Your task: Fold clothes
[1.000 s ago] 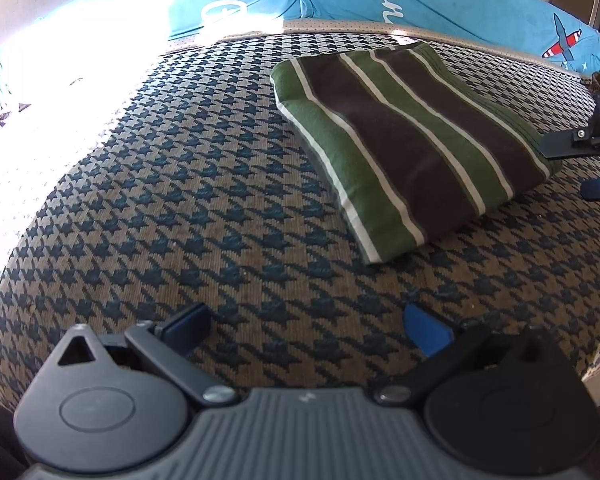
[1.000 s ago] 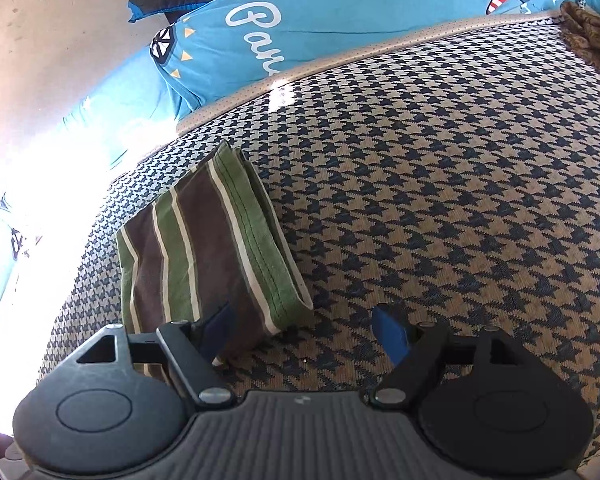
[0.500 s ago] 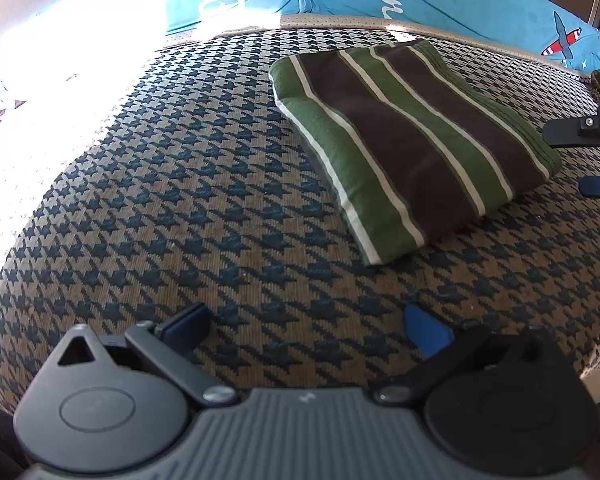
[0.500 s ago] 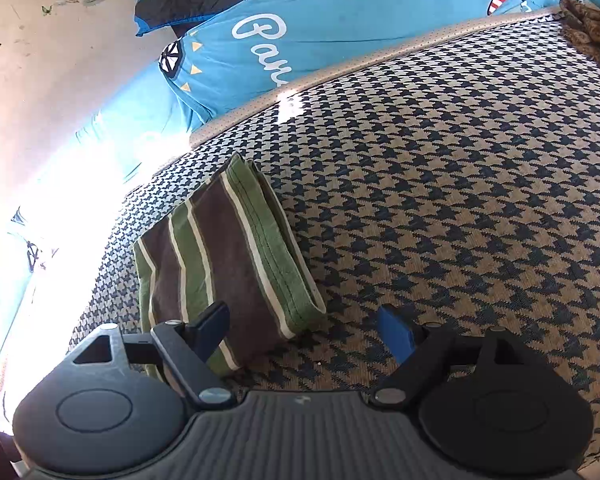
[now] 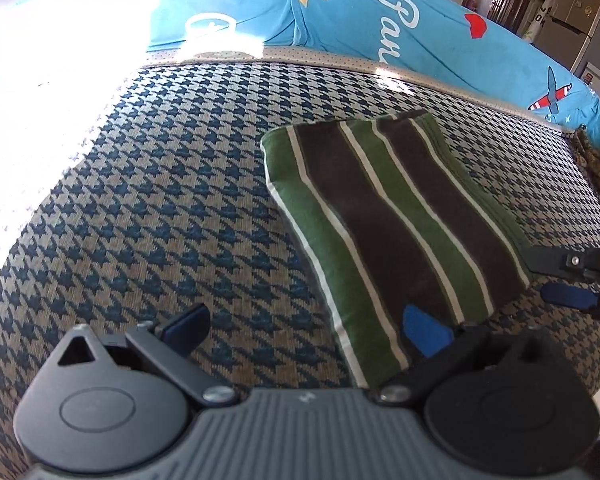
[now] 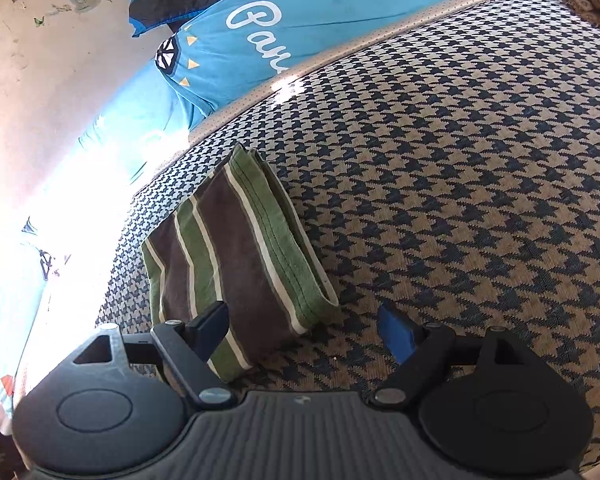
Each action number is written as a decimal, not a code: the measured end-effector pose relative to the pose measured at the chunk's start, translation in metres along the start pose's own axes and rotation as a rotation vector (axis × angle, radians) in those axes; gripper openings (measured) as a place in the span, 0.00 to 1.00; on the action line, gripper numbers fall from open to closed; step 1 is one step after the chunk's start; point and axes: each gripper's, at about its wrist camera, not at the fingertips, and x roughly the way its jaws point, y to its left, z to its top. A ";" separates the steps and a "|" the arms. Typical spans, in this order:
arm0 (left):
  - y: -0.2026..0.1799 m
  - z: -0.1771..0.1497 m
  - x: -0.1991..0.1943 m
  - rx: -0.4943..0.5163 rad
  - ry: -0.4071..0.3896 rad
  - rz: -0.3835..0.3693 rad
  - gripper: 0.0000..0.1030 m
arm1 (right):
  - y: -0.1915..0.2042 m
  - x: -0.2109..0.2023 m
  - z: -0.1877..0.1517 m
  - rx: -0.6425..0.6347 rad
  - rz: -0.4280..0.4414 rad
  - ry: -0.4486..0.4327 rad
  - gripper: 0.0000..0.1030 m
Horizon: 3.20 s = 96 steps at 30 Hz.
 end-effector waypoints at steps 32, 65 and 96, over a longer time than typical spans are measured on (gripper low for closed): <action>0.015 0.080 0.075 -0.043 0.095 -0.169 1.00 | -0.016 0.037 0.010 0.135 0.140 0.026 0.80; -0.017 0.088 0.102 0.100 0.057 -0.207 1.00 | -0.005 0.071 0.025 0.069 0.204 0.007 0.59; -0.042 0.077 0.047 0.163 -0.172 -0.103 0.24 | 0.051 0.049 0.026 -0.284 0.097 -0.131 0.23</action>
